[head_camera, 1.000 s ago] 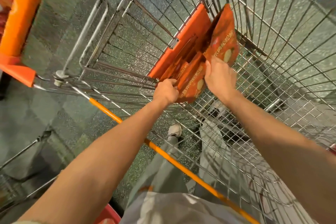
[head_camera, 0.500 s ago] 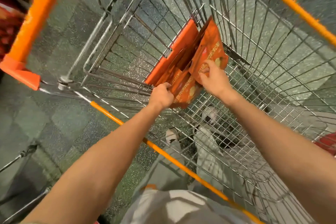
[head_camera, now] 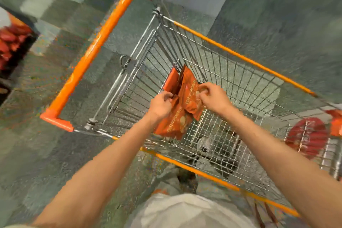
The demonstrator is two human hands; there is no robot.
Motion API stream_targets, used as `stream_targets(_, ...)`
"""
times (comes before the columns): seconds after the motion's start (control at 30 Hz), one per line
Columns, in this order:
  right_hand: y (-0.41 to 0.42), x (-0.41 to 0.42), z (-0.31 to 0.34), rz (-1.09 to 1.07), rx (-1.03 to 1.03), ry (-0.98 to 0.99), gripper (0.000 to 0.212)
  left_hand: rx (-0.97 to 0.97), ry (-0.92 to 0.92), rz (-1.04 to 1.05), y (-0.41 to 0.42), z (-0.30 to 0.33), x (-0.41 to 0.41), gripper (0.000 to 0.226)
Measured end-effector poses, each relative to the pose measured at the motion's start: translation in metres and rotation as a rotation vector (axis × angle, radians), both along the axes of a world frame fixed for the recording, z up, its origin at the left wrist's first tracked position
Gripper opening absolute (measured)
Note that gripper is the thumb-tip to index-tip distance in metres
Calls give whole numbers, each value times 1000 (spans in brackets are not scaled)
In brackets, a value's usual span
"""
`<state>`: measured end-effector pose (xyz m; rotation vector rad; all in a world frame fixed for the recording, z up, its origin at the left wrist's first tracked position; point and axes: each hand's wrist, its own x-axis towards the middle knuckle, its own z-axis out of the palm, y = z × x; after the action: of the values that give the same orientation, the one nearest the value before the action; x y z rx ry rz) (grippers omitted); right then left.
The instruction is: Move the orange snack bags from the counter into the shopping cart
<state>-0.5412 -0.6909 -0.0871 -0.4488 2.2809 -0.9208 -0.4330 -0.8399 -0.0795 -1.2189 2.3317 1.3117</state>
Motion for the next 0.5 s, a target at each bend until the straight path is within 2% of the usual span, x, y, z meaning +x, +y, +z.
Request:
stream_targets(0.13,-1,27,39,-93,-36,9,30,54,118,-54,-12,34,8,37)
stream_targets(0.3,-1,70,78,-176,-89,47,30,58,225,-128,-23,68,24,22)
stream_targets(0.5,15,118,118,-289,-139,89,31,128,319,-259,-14,104,45,20)
